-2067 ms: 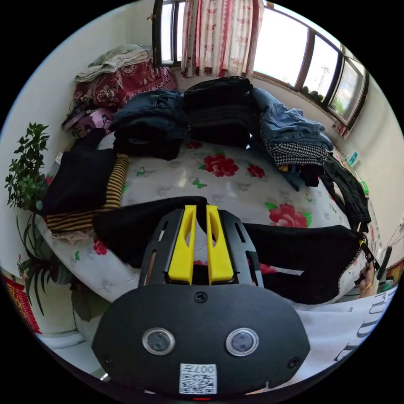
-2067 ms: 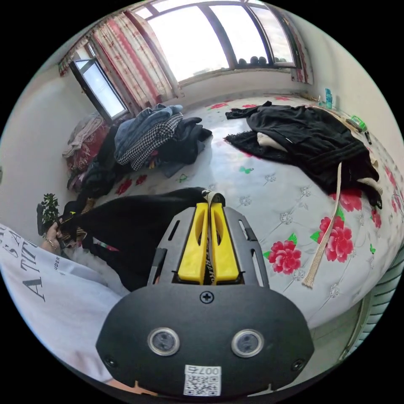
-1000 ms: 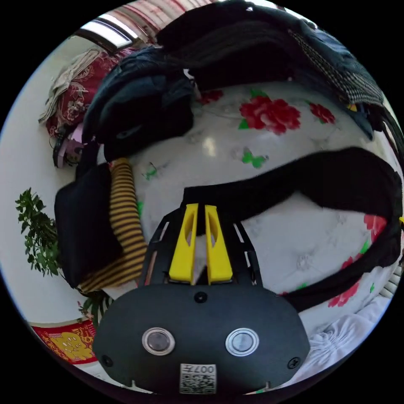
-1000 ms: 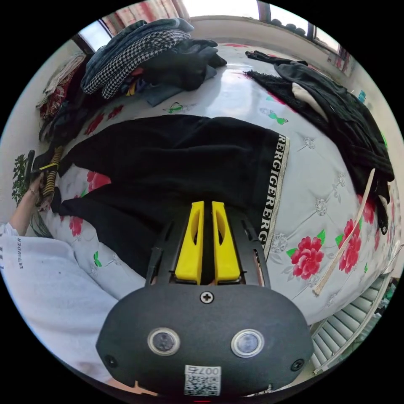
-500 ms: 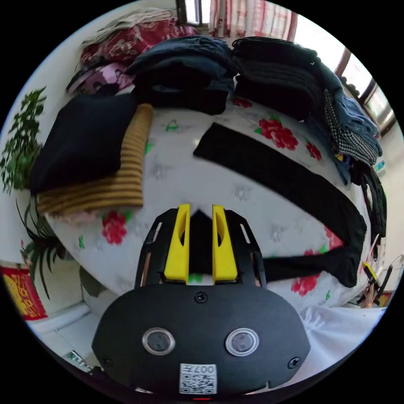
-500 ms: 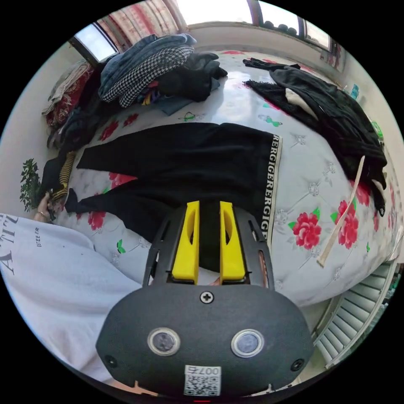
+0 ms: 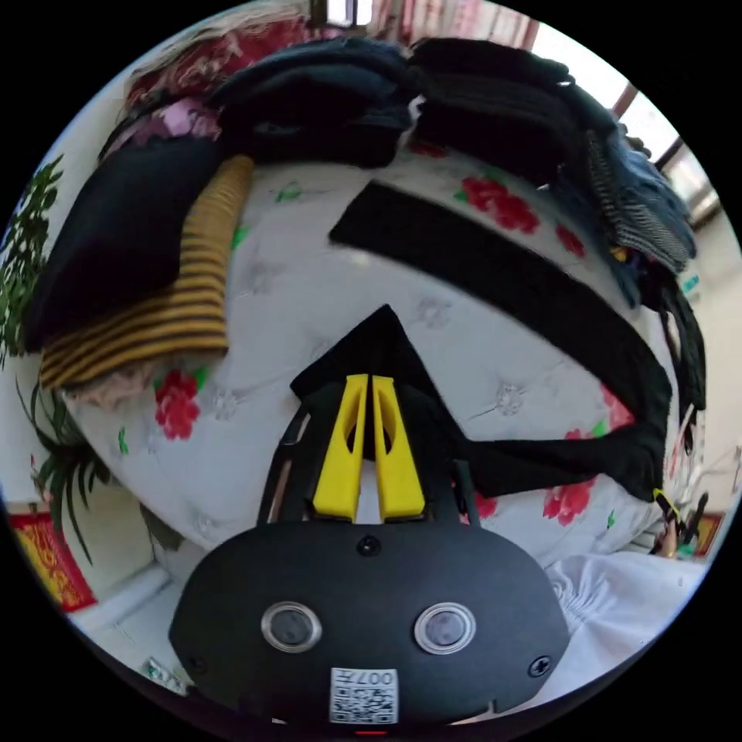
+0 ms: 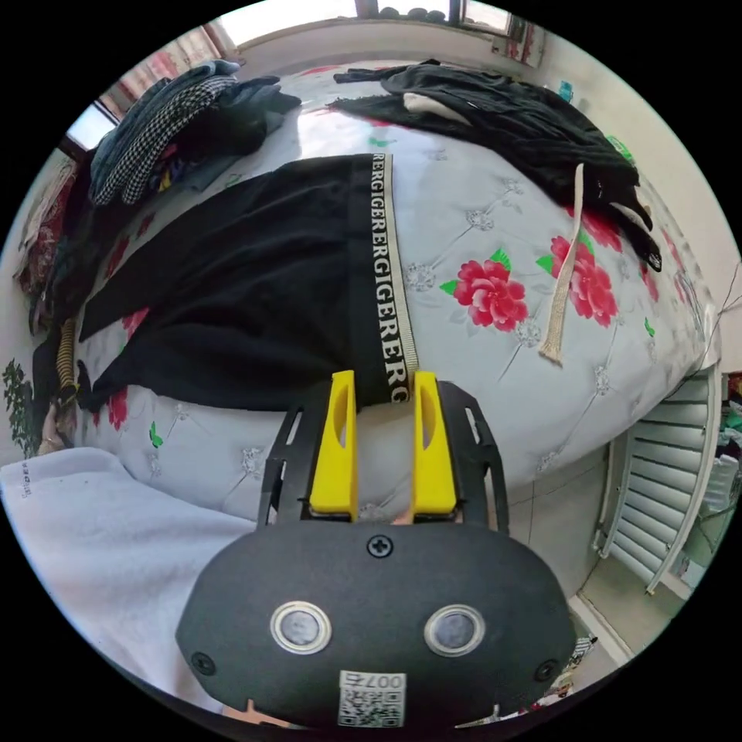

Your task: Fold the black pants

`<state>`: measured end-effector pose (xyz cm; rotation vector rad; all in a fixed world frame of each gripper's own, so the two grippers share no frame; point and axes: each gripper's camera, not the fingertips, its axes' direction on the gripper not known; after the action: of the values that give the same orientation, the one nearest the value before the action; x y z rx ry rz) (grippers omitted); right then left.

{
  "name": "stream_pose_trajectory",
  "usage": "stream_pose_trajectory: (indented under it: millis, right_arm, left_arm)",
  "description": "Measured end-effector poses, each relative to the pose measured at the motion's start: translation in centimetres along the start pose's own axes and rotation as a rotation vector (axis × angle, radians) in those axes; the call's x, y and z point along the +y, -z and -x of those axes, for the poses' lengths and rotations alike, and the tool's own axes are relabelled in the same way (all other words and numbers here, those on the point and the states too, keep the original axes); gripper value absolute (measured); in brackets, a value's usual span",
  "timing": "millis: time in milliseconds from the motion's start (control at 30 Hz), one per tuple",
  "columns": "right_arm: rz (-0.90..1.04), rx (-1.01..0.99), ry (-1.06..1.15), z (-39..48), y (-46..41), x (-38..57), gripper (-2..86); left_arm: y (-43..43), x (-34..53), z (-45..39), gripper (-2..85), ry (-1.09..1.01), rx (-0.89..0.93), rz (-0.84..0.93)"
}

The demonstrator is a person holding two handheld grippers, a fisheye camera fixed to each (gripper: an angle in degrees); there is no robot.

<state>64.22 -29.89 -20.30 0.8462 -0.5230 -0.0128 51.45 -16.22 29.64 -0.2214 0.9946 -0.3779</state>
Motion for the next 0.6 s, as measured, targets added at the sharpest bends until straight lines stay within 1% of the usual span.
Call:
stream_pose_trajectory:
  millis: [67, 100, 167, 233, 300, 333, 367, 400, 433, 467, 533, 600]
  right_arm:
    - [0.016, -0.042, 0.062, -0.6, 1.3, -0.5, 8.0]
    - [-0.005, -0.049, 0.074, -0.9, 1.9, -0.4, 7.7]
    - [-0.119, -0.086, 0.065, -2.7, 4.8, 0.5, 7.3]
    - [-0.15, -0.138, 0.03, -4.6, 5.8, 1.1, 7.3]
    - [-0.152, -0.17, 0.001, -6.1, 5.6, 1.6, 7.7]
    - [-0.128, -0.196, -0.024, -7.2, 4.9, 1.7, 7.9]
    - [-0.103, -0.221, -0.062, -8.3, 4.2, 1.8, 8.1]
    - [-0.097, -0.238, -0.079, -8.9, 4.1, 1.9, 8.2]
    - [-0.102, -0.273, -0.107, -9.8, 4.1, 2.1, 8.3]
    - [-0.118, -0.293, -0.129, -10.6, 4.5, 2.4, 8.5]
    - [-0.135, -0.304, -0.148, -11.5, 5.3, 2.7, 8.6]
    - [-0.131, -0.315, -0.174, -12.5, 5.8, 2.9, 8.7]
  left_arm:
    - [4.9, 0.0, 0.5, -0.6, -0.084, 0.109, -0.193]
    - [6.4, 0.3, 0.9, -0.6, -0.093, 0.143, -0.251]
    - [12.7, 3.0, 3.4, -0.3, -0.141, 0.265, -0.506]
    - [15.5, 5.7, 5.8, 0.5, -0.17, 0.302, -0.623]
    - [15.4, 7.8, 8.7, 3.7, -0.117, 0.272, -0.622]
    - [13.9, 9.1, 11.2, 4.8, -0.014, 0.223, -0.55]
    - [11.9, 10.3, 13.9, 6.0, 0.088, 0.225, -0.439]
    - [10.9, 11.1, 15.2, 6.6, 0.143, 0.238, -0.385]
    - [9.5, 12.7, 17.4, 7.4, 0.261, 0.262, -0.297]
    - [8.7, 14.3, 18.7, 7.8, 0.338, 0.306, -0.264]
    - [8.4, 16.1, 19.3, 7.7, 0.397, 0.353, -0.261]
    - [8.3, 16.4, 18.9, 7.8, 0.403, 0.359, -0.24]
